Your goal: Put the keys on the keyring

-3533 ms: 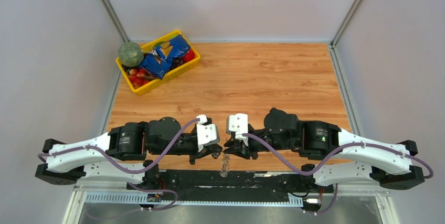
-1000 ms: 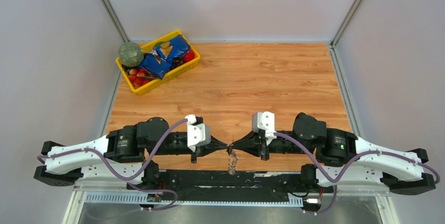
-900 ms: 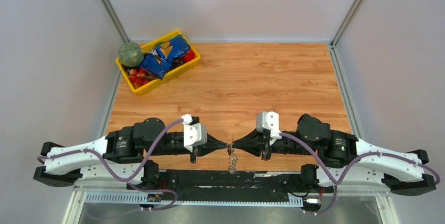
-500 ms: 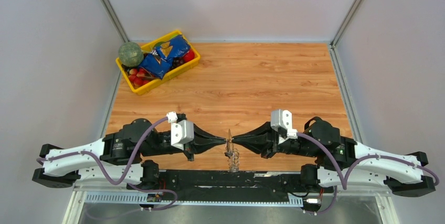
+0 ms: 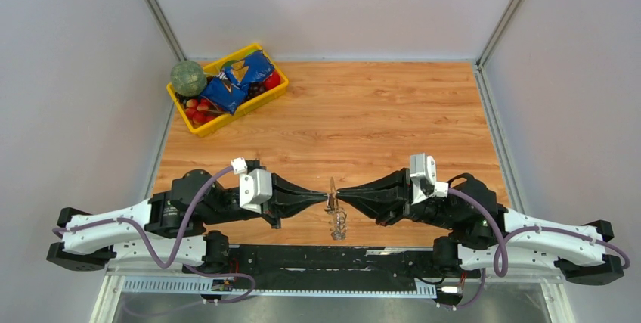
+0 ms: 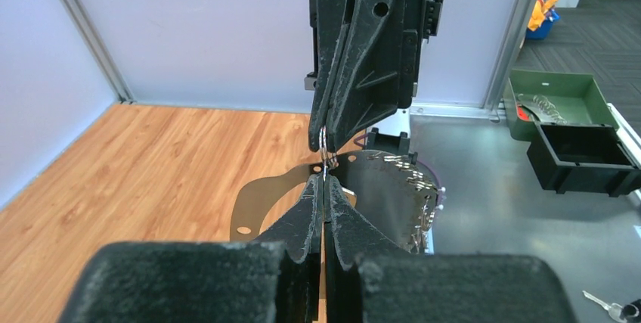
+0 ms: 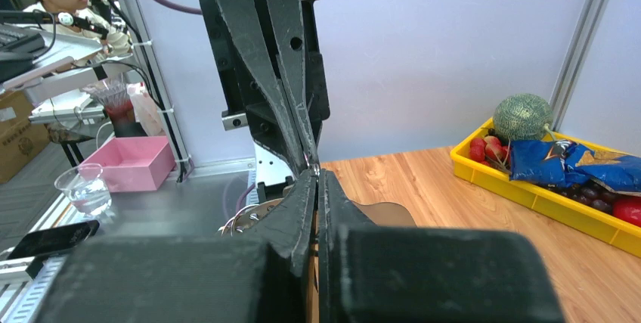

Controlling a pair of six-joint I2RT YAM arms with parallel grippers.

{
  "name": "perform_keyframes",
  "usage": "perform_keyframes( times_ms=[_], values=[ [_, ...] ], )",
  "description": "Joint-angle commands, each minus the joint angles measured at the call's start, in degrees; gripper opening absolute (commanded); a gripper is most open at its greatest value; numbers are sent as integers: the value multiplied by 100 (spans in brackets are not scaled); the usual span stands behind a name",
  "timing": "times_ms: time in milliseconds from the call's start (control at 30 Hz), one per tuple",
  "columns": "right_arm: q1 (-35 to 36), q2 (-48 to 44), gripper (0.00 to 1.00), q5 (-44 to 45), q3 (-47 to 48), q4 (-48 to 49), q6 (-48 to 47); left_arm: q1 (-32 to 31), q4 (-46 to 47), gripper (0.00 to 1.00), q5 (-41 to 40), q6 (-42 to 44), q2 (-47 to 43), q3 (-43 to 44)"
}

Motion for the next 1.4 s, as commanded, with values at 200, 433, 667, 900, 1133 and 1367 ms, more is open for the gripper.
perform_keyframes(
  times_ms=[200, 433, 667, 900, 1133, 1367],
  values=[
    [-16, -130, 0, 382, 350, 1021, 316, -19, -619, 0, -454, 308, 279, 307],
    [-16, -232, 0, 719, -53, 1677, 451, -20, -541, 0, -443, 336, 378, 318],
    [-16, -178, 0, 680, -580, 2905, 351, -19, -205, 0, -356, 340, 569, 354],
    [-7, -3, 0, 404, -1177, 4528, -130, -14, 208, 0, 105, 181, 622, 304],
    [-2, 367, 0, 192, -1523, 5970, -747, -19, 472, 0, 460, 58, 588, 347],
    [4, 951, 0, 206, -1599, 7237, -1108, -19, 602, 0, 580, 58, 785, 459]
  ],
)
